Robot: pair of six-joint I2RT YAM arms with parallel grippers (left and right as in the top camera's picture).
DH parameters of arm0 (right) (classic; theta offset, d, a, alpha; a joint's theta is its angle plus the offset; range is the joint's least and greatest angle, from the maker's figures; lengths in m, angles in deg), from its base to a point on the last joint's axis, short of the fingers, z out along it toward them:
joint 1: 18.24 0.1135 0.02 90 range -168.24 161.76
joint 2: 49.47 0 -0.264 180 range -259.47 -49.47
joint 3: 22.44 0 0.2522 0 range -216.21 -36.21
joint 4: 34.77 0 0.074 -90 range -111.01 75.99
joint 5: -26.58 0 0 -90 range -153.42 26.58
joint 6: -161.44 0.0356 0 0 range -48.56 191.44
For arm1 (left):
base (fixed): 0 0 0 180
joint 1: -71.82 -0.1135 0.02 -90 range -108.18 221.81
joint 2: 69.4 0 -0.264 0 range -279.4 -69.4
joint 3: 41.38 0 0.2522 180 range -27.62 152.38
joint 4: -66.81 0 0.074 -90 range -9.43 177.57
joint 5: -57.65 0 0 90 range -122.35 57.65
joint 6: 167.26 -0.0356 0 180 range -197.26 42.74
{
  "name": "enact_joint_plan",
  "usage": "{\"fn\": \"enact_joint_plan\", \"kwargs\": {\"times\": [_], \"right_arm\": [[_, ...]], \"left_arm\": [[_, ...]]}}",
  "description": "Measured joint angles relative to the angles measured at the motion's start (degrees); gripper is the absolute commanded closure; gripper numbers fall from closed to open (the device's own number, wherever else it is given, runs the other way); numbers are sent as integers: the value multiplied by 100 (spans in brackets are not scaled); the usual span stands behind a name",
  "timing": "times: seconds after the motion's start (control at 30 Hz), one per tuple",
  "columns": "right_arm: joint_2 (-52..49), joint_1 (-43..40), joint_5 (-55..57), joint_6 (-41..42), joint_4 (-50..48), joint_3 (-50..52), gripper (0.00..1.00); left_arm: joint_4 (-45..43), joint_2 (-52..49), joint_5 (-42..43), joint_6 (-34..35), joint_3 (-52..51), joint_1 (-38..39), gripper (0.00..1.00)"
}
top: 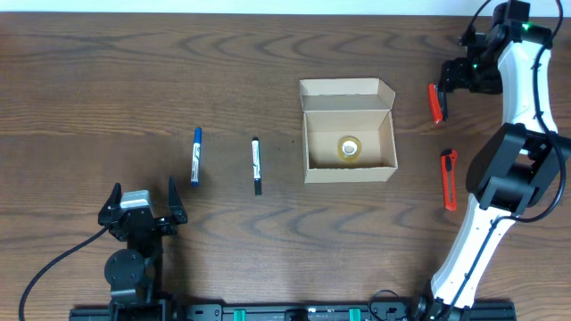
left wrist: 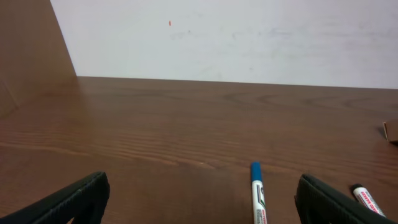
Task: Pack container
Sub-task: 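Raise the right gripper and move it over the red stapler, then lower the right gripper and grasp the red stapler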
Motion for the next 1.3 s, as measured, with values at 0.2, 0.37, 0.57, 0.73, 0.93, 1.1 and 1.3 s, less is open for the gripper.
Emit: {"fn": "enact_joint_plan", "kwargs": {"times": [0.2, 0.37, 0.57, 0.73, 0.93, 1.1, 1.3], "right_arm": [[0, 46, -20, 0, -201, 262, 16], [0, 63, -22, 0, -326, 533, 16], [0, 63, -22, 4, -450, 625, 18], [0, 68, -20, 7, -527, 706, 19], [0, 111, 127, 20, -533, 772, 17], [0, 238, 262, 55, -621, 793, 17], [0, 310, 271, 92, -695, 798, 17]], "left_arm": [[2, 0, 0, 0, 0, 0, 5], [2, 0, 0, 0, 0, 0, 5], [2, 0, 0, 0, 0, 0, 5], [0, 0, 0, 0, 0, 0, 5], [2, 0, 0, 0, 0, 0, 5], [2, 0, 2, 0, 0, 0, 5], [0, 0, 0, 0, 0, 0, 5]]}}
